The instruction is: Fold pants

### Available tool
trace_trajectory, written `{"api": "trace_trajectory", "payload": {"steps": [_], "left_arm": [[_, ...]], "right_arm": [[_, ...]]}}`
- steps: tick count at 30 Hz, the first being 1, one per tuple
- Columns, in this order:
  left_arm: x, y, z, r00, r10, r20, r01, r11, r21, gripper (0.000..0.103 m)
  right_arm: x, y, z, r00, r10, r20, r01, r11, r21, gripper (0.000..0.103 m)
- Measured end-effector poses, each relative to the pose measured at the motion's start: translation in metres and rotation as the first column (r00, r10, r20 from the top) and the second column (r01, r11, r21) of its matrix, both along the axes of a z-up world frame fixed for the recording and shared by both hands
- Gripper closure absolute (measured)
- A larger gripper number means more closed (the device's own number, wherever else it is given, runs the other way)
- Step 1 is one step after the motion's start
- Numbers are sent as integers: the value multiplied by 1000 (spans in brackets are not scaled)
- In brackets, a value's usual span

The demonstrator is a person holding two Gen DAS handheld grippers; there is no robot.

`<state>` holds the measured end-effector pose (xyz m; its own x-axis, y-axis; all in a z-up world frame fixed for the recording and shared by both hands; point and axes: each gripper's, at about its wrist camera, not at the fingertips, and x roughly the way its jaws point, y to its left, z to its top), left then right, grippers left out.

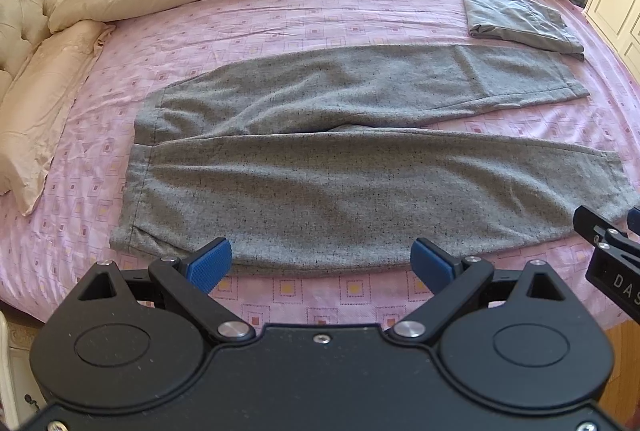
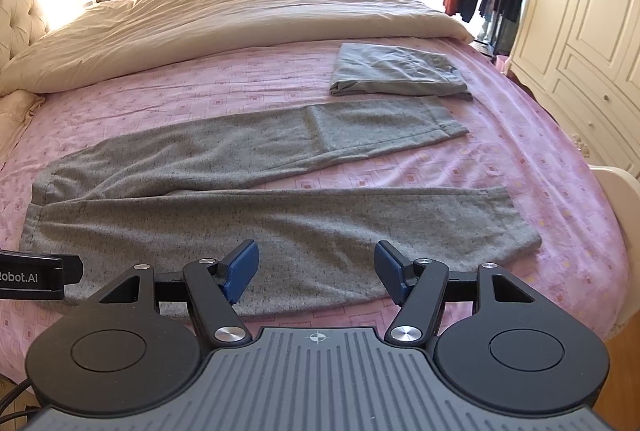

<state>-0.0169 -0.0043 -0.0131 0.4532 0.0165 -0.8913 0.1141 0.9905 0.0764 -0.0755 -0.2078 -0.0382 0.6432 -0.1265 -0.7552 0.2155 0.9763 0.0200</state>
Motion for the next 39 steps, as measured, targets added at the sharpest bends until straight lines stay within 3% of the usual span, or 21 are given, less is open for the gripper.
{"api": "trace_trajectory", "payload": {"steps": [27, 32, 35, 39], "left_arm": [[11, -9, -12, 999, -1, -53, 4, 999, 53, 7], [11, -1, -26, 995, -11, -98, 18, 998, 66, 8], [13, 7, -36, 993, -7, -120, 16, 998, 68, 13], [21, 5, -52, 994, -54, -98, 62, 994, 85, 13]], "right_arm": [[14, -11, -14, 999, -1, -48, 3, 999, 46, 41], [18, -12, -36, 994, -11, -108, 19, 997, 68, 41], [20, -13, -55, 987, -20, -159, 32, 997, 73, 42], [22, -20, -71, 980, -56, -190, 70, 995, 67, 44]]}}
